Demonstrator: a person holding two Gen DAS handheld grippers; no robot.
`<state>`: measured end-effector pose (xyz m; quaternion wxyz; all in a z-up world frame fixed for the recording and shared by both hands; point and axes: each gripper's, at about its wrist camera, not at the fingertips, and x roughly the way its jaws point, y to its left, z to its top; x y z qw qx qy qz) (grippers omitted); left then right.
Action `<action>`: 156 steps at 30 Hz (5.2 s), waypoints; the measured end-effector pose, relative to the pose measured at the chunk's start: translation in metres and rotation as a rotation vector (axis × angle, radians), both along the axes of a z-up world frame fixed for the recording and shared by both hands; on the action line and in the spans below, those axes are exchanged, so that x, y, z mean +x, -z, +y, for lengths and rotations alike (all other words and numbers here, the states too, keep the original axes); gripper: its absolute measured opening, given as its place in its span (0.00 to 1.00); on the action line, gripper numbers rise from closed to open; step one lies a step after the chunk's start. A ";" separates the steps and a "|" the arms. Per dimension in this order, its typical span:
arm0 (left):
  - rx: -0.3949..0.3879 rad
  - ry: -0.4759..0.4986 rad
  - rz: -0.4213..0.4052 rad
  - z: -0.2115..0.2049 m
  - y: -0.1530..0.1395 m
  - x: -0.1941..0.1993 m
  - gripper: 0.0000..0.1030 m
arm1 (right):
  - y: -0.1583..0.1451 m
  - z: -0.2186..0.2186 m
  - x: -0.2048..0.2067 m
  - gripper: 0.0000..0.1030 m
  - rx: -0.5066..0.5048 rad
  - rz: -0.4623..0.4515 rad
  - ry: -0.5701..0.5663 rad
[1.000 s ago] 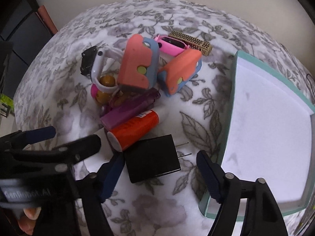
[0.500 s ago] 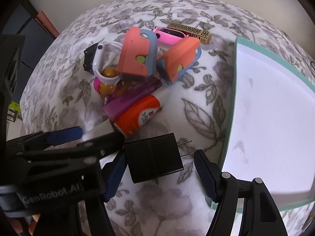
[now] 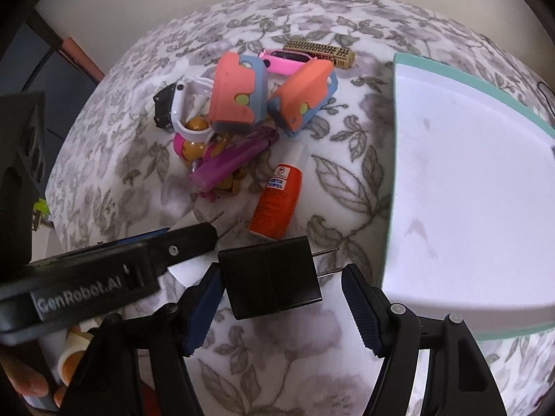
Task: Organize rigid objects
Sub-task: 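Grasp the black charger with the right tool while the left tool grasps the white charger cube, then carry both chargers into the white tray and open both tools, then grasp the white smartwatch with the left tool while the right tool grasps the orange glue bottle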
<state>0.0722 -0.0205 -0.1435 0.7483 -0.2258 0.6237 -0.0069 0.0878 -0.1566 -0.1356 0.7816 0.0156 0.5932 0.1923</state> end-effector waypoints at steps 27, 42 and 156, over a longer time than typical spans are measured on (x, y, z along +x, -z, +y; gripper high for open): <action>0.014 0.144 -0.164 -0.097 -0.059 0.072 0.49 | -0.038 -0.145 0.028 0.70 -0.037 -0.180 0.540; 0.043 0.254 -0.190 -0.175 -0.017 0.130 0.49 | -0.016 -0.214 0.052 0.70 -0.188 -0.228 0.733; 0.191 -0.105 -0.080 0.040 -0.037 0.092 0.61 | 0.010 0.019 0.048 0.50 -0.108 -0.063 0.097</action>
